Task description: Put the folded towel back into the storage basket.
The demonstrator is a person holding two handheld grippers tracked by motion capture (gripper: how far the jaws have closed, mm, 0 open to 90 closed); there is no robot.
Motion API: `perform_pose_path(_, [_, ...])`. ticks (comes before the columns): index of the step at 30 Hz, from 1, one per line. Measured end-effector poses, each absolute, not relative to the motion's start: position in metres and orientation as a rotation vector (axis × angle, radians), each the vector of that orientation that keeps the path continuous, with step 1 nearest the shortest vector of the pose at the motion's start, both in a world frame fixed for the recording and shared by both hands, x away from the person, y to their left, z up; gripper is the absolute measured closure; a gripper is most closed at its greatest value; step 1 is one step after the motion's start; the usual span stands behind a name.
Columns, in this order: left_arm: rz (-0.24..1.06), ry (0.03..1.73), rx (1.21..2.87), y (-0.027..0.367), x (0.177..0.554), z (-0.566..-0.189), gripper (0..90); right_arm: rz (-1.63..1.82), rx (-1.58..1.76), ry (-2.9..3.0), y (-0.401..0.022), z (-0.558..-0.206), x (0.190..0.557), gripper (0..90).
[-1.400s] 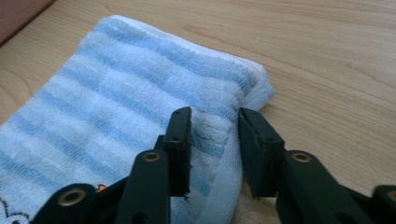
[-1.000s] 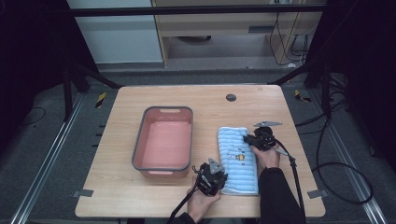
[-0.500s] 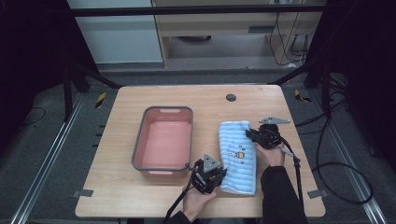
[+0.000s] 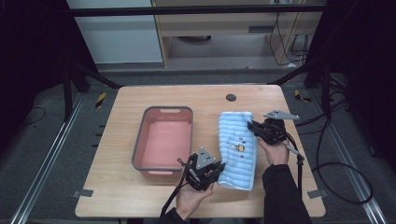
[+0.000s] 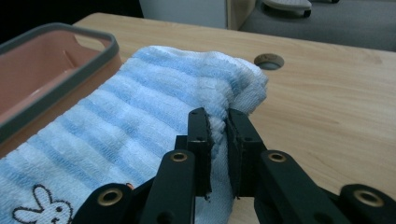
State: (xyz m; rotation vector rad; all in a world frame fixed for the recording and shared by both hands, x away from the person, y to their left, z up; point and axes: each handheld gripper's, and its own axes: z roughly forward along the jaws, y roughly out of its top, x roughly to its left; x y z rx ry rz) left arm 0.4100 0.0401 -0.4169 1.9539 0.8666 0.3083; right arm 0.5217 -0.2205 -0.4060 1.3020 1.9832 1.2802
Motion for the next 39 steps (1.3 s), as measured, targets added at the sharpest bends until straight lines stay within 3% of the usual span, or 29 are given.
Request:
perform_pose_path(21, [0.378,0.84,1.915,0.069,0.407,-0.369,84.1,1.329,1.207,1.936,-0.185,-0.343,0.518,81.1])
perform_pose_path(39, [0.419,0.872,1.868,0.106,0.413,-0.35,84.2,1.366,1.16,1.936,-0.151,-0.319,0.528,81.1])
